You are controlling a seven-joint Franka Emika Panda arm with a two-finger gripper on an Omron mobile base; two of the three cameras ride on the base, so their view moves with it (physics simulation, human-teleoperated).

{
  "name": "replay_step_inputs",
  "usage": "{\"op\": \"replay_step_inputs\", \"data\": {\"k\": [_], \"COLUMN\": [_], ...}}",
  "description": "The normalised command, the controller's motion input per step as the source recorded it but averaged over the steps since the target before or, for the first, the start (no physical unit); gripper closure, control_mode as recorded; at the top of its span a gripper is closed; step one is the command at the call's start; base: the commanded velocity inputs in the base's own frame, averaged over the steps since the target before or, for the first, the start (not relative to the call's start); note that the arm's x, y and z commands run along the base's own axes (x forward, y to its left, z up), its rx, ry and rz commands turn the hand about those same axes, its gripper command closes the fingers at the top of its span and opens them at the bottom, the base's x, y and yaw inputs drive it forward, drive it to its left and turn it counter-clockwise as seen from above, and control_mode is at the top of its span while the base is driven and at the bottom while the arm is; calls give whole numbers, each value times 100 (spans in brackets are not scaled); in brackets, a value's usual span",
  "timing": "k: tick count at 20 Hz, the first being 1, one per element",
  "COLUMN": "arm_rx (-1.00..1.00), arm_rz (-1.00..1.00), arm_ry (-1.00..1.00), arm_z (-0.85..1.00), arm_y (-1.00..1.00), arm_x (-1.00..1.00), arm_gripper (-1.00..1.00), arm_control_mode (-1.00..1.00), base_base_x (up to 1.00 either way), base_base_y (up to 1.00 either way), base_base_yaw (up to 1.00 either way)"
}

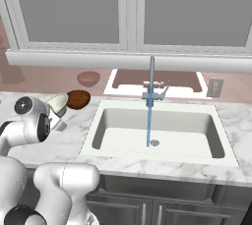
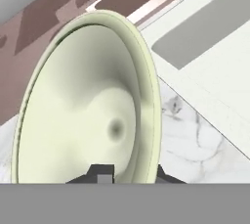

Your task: Rinse each bowl for a few seconds and place them down in the sink or on the counter.

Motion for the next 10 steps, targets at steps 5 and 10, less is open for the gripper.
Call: {"op": "replay_step_inputs", "data": {"k": [5,10], "arm_rx": [6,12], "arm_rz": [-17,-8], "arm_ry": [-1,-1], "arm_z": [23,26], "arm_y": [-25,-29], "arm_x": [0,0], "arm_gripper": [100,100], "arm_control_mode": [-100,-100], "base_base_x": [0,0], "base_base_y": [0,0], "base_base_yaw": [0,0]}}
